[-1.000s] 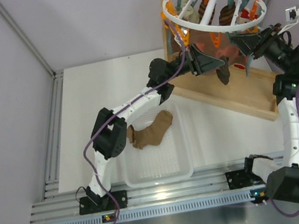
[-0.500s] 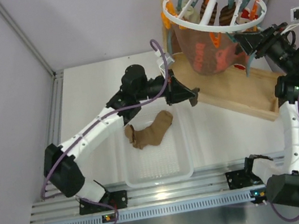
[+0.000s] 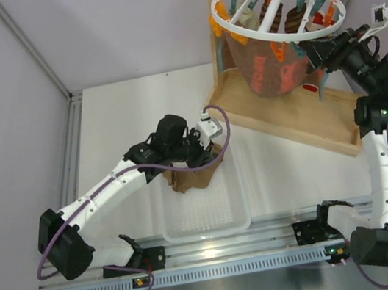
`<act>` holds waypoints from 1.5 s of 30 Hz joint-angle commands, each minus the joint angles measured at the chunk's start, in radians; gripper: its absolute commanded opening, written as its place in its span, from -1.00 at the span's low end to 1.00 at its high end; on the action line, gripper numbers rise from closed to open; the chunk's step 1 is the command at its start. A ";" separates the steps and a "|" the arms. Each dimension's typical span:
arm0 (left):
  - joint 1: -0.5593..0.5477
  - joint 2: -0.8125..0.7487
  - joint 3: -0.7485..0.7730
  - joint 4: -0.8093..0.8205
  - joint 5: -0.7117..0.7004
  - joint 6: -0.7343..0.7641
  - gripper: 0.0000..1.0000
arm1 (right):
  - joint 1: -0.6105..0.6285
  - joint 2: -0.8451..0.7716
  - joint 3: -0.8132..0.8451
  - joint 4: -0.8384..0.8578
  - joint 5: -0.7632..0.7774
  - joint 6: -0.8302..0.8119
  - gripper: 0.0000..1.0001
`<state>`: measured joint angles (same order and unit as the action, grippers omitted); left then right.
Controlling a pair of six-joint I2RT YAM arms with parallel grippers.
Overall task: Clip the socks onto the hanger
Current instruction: Place the sock in the bin, then open the clamp at the hanger.
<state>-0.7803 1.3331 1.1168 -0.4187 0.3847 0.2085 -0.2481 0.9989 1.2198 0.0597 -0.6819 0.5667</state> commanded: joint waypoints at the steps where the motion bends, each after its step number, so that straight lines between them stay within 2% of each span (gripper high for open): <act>1: -0.002 -0.025 0.000 -0.032 -0.061 0.088 -0.60 | 0.032 0.006 0.056 0.015 0.034 -0.027 0.00; 2: -0.002 -0.019 0.005 -0.028 -0.058 0.083 -0.46 | 0.036 0.009 0.060 0.015 0.038 -0.031 0.00; 6: -0.004 0.011 0.058 0.023 -0.007 0.069 -0.25 | 0.059 0.010 0.072 -0.007 0.068 -0.074 -0.16; 9: -0.005 0.043 0.138 0.090 0.066 0.039 -0.19 | 0.067 0.015 0.081 -0.024 0.077 -0.087 -0.34; 12: -0.005 0.072 0.201 0.281 0.158 -0.073 -0.05 | 0.067 0.017 0.081 -0.027 0.070 -0.085 -0.52; 15: -0.005 0.122 0.228 0.602 0.275 -0.266 0.04 | 0.067 0.017 0.072 -0.005 0.050 -0.064 -0.66; 16: -0.007 0.142 0.242 0.683 0.292 -0.378 0.07 | 0.067 0.018 0.069 0.003 0.035 -0.054 -0.68; 17: -0.011 0.193 0.258 0.828 0.296 -0.420 0.15 | 0.069 0.017 0.067 0.006 0.032 -0.048 -0.74; 21: -0.046 0.308 0.348 0.986 0.211 -0.477 0.17 | 0.067 0.014 0.069 0.006 0.022 -0.036 -0.85; 25: -0.077 0.382 0.435 1.040 0.137 -0.422 0.19 | 0.067 0.012 0.083 -0.021 0.009 -0.053 -0.94; 27: -0.082 0.428 0.472 1.063 0.131 -0.442 0.23 | 0.066 0.010 0.086 -0.035 0.007 -0.065 -0.99; 32: -0.100 0.514 0.584 1.081 0.027 -0.425 0.32 | 0.067 0.009 0.084 -0.050 -0.001 -0.071 -1.00; 38: -0.120 0.590 0.678 1.137 0.023 -0.356 0.36 | 0.064 0.007 0.093 -0.057 -0.011 -0.077 -1.00; 45: -0.131 0.658 0.764 1.115 -0.023 -0.278 0.39 | 0.059 0.007 0.118 -0.098 -0.021 -0.087 -1.00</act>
<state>-0.9058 1.9713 1.8256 0.6373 0.3935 -0.1226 -0.1925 1.0164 1.2797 -0.0422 -0.6788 0.4911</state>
